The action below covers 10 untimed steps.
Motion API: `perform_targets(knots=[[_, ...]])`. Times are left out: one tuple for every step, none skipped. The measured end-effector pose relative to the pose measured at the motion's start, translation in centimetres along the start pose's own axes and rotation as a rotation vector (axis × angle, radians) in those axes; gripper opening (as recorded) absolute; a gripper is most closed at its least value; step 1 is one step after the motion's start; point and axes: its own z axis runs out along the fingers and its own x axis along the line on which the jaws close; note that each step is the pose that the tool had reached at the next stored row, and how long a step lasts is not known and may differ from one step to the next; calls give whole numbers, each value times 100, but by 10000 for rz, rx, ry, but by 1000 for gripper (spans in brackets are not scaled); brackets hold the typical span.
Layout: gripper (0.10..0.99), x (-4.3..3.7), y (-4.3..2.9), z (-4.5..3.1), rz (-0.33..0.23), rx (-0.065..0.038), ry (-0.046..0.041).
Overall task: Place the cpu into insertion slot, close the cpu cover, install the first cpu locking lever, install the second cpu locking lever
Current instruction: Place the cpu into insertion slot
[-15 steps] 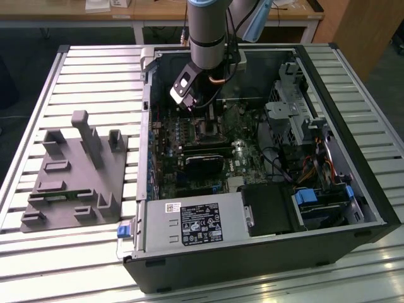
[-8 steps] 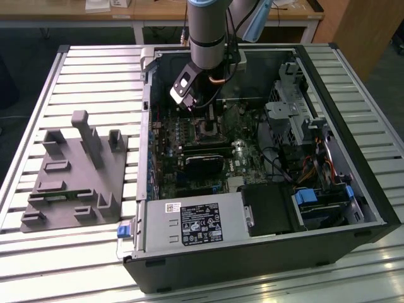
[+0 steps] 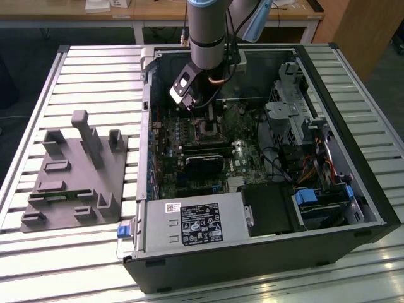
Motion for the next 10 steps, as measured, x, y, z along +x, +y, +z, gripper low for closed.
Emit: perform_targets(knots=[[106,0,-1,2,69,1,-9],[106,1,-1,4,121,1,-16],[106,1,-1,5,143,1,-17],[106,1,-1,7,149,0,-16],[106,1,-1,9,151,-1,-13],[106,2,-1,10,152,-1,-12],[106,2,-1,10,152,-1,-11],[106,2,-1,10,153,-1,-11],[106,2,-1,10,152,-1,-10],[106,2,-1,10,152,-2,-9]])
